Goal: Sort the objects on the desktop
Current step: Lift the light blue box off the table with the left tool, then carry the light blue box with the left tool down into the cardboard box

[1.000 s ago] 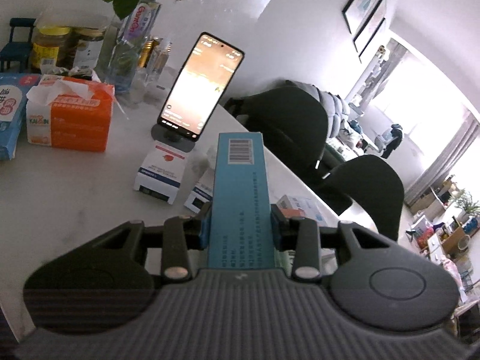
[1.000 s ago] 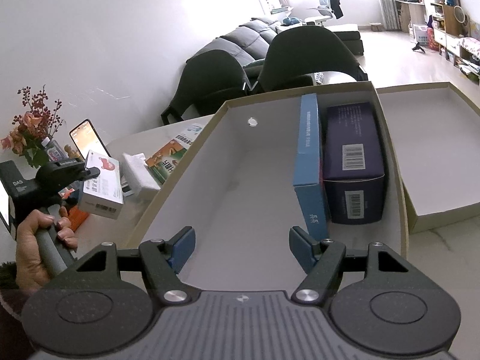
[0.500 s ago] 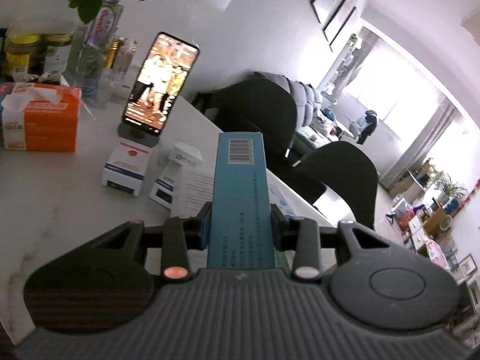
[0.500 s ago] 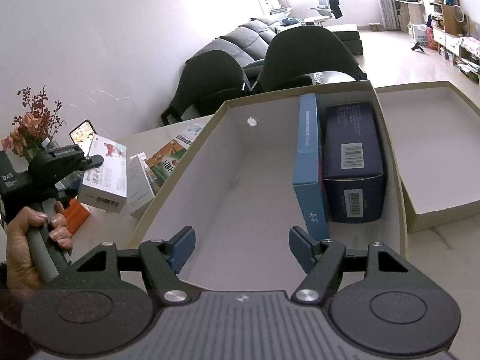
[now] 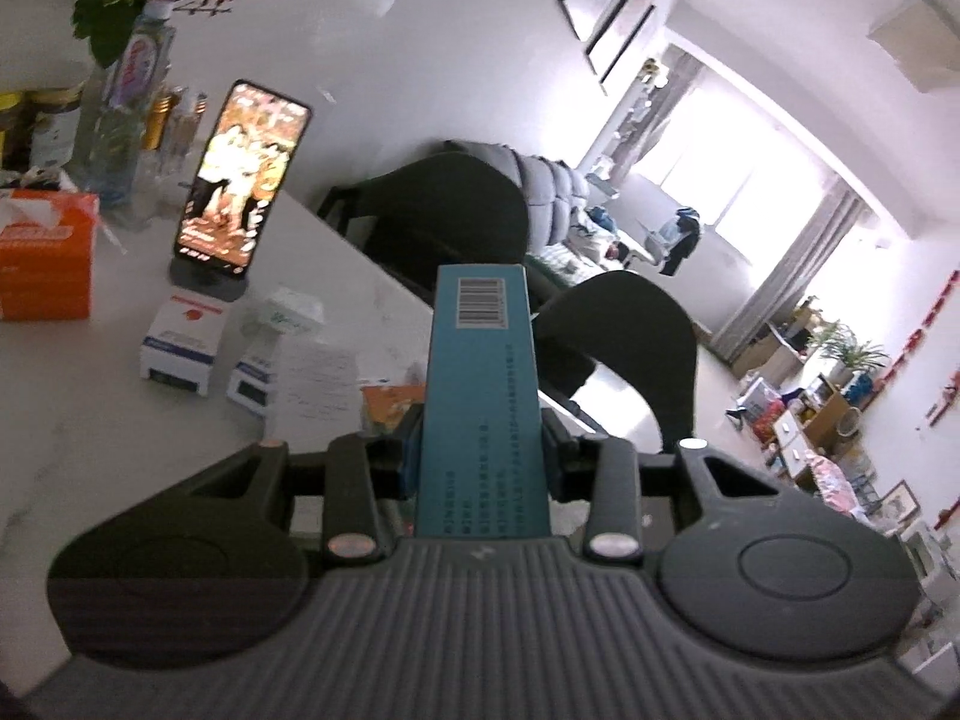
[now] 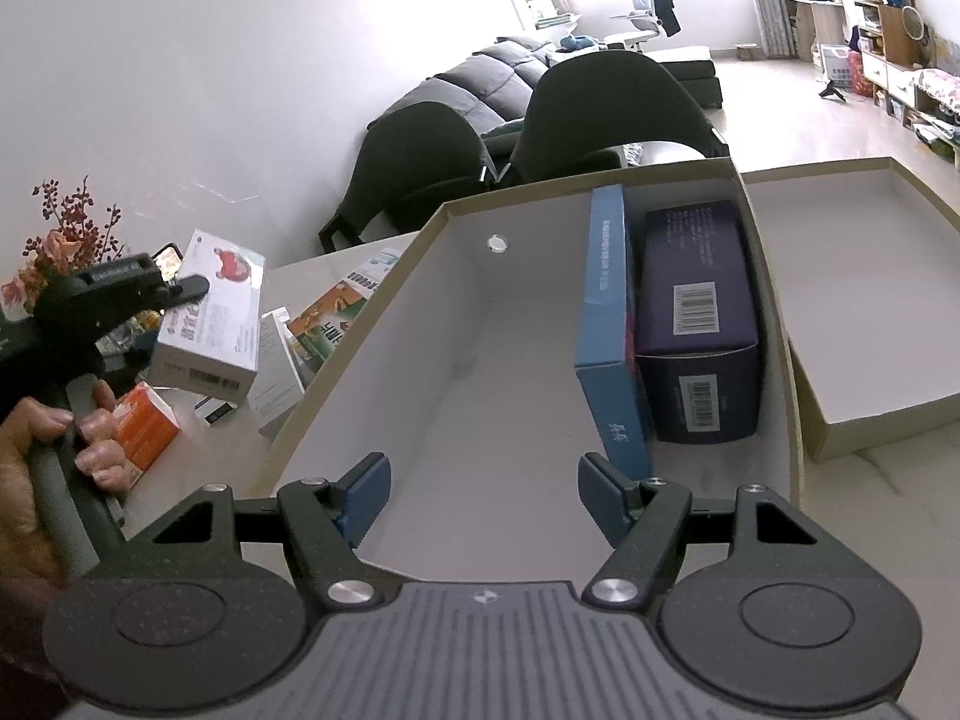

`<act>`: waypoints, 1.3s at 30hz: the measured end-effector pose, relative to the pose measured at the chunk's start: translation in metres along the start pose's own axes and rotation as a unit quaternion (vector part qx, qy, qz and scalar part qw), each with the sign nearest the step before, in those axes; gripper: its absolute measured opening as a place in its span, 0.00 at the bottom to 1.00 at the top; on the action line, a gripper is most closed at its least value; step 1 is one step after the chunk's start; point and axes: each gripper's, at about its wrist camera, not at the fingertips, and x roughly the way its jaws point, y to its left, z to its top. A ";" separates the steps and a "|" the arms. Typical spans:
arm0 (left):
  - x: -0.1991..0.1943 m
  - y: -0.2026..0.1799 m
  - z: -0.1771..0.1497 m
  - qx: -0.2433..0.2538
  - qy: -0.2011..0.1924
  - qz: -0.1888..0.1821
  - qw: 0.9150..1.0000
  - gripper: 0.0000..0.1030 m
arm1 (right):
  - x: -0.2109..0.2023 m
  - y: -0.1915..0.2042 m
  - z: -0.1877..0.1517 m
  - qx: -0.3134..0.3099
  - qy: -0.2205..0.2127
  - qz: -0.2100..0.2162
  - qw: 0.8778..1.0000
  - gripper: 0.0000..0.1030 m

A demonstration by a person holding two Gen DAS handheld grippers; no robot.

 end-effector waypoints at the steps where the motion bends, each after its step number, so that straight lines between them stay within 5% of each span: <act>1: -0.001 -0.003 0.000 0.003 0.000 -0.006 1.000 0.34 | 0.000 0.000 0.000 0.000 0.000 0.000 1.000 0.70; 23: 0.003 -0.055 -0.017 0.061 0.048 -0.097 0.992 0.34 | -0.011 -0.010 0.000 0.011 -0.011 -0.006 1.000 0.70; 39: 0.030 -0.085 -0.046 0.107 0.119 -0.125 0.979 0.34 | -0.020 -0.021 -0.001 0.021 -0.017 -0.012 1.000 0.70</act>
